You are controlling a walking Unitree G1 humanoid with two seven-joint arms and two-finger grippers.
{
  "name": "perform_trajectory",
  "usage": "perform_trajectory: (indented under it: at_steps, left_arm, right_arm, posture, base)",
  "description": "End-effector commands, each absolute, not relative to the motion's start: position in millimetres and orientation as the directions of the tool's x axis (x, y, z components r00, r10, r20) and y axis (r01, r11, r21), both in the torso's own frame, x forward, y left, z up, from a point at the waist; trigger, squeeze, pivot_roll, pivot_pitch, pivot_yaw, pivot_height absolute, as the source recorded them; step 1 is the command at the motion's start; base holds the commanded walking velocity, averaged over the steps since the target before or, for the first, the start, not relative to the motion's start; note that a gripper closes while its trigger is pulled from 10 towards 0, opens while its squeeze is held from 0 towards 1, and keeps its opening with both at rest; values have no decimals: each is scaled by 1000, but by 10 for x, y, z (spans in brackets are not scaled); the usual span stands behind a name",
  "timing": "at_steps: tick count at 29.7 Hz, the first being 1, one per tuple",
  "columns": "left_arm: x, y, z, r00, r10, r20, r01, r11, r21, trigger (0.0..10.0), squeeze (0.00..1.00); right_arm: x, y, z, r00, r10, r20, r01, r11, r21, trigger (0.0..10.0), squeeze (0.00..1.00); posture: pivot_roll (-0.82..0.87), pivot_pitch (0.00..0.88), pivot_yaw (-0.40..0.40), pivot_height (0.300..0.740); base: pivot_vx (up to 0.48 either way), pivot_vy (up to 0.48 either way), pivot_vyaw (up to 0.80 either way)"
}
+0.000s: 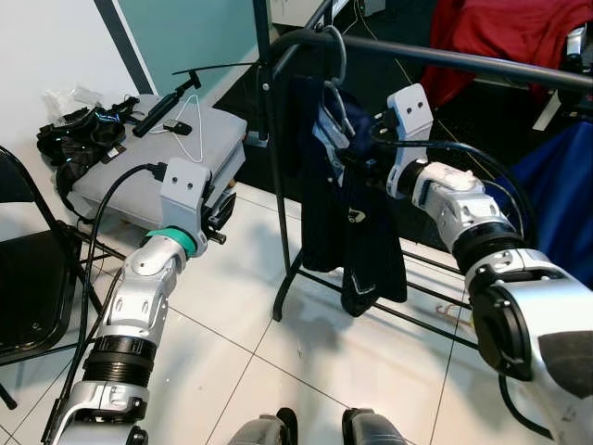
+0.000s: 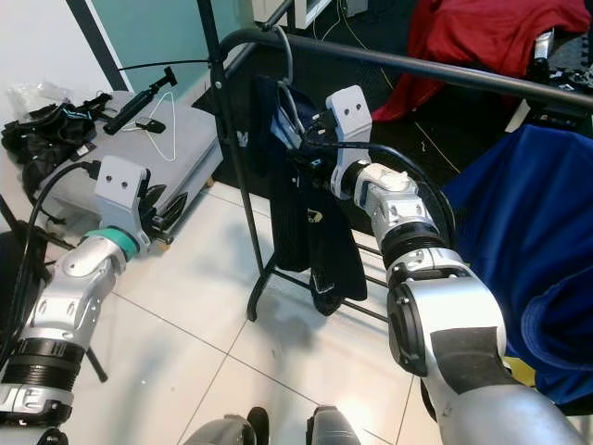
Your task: Hang hanger
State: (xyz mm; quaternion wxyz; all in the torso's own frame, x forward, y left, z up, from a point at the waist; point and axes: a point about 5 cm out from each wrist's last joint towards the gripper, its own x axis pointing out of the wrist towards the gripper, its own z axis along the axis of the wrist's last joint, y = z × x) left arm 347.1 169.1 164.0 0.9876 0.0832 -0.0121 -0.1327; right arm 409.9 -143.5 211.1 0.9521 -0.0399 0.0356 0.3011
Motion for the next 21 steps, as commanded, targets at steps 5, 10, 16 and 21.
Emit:
perform_trajectory:
  at_steps: [5, 10, 16, 21]
  left_arm:
    - [3450, 1733, 1611, 968, -250, -3, 248, 956, 160, 10000, 0]
    - [3454, 1729, 1611, 968, -252, -4, 249, 955, 160, 10000, 0]
    - [3460, 1714, 1612, 967, -256, -4, 253, 954, 160, 10000, 0]
    - [3466, 1696, 1612, 965, -262, -4, 259, 953, 159, 10000, 0]
  right_arm:
    - [4081, -1431, 1999, 808, 571, -145, -582, 812, -40, 0, 0]
    - [4090, -1457, 2028, 818, 559, -136, -569, 821, -54, 0, 0]
    - [4127, -1520, 2162, 857, 507, -89, -515, 850, -114, 0, 0]
    - [4157, -1540, 2456, 870, 491, 33, -471, 850, -238, 0, 0]
  posture:
    - [-39, 54, 118, 740]
    - [-42, 49, 120, 740]
    - [-49, 46, 125, 740]
    - [-54, 47, 129, 740]
  base:
    - [0, 0, 0]
    - [0, 0, 0]
    - [0, 0, 0]
    - [0, 0, 0]
